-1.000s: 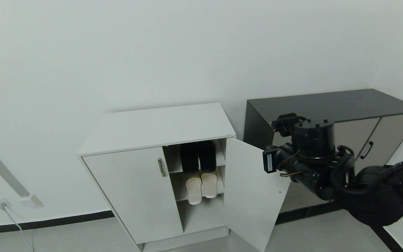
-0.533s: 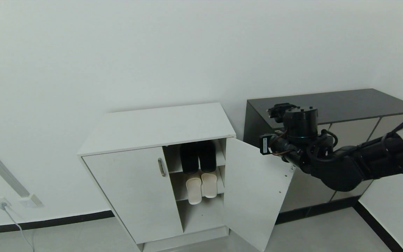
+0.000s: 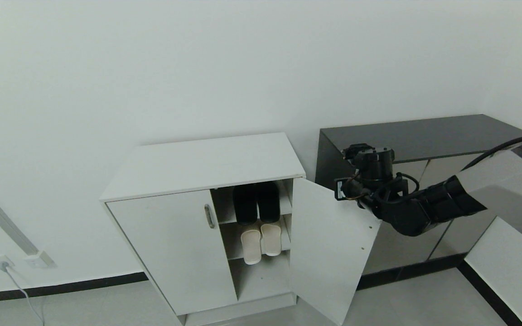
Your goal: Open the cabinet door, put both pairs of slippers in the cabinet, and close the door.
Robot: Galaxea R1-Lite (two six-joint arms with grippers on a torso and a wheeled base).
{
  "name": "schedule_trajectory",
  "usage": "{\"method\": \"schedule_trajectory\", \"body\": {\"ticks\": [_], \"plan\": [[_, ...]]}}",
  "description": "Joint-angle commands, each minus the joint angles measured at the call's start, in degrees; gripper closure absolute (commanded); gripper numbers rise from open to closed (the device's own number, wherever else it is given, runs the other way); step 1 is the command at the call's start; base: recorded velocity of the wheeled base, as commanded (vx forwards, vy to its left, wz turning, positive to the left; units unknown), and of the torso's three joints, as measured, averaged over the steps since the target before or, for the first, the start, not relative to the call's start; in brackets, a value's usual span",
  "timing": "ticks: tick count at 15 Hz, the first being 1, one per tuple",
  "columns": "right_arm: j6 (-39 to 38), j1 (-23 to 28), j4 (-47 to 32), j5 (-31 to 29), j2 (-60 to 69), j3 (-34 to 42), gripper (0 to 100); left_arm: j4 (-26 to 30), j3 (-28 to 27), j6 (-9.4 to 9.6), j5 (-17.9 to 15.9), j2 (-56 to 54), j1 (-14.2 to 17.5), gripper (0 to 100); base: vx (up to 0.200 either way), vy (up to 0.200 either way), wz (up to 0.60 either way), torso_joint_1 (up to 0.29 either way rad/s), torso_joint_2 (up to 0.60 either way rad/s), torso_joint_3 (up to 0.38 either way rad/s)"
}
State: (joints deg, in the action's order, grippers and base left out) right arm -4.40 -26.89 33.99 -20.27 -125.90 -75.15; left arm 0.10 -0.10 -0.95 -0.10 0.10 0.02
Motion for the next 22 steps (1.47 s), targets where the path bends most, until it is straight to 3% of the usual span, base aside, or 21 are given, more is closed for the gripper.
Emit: {"method": "schedule_trajectory", "body": {"ticks": [1, 18, 22], "plan": [[0.0, 1.0, 0.0, 0.0, -2.2, -0.9, 100, 0.0, 0.0, -0.02, 0.0, 0.0, 0.1, 100, 0.000, 0.000, 0.00, 0.000, 0.00, 0.000], [0.0, 1.7, 0.0, 0.0, -3.8, 1.1, 100, 0.0, 0.0, -0.02, 0.0, 0.0, 0.0, 100, 0.000, 0.000, 0.00, 0.000, 0.00, 0.000], [-0.4, -0.9, 0.0, 0.0, -0.3, 5.0, 100, 0.0, 0.0, -0.02, 0.0, 0.0, 0.1, 100, 0.000, 0.000, 0.00, 0.000, 0.00, 0.000]]}}
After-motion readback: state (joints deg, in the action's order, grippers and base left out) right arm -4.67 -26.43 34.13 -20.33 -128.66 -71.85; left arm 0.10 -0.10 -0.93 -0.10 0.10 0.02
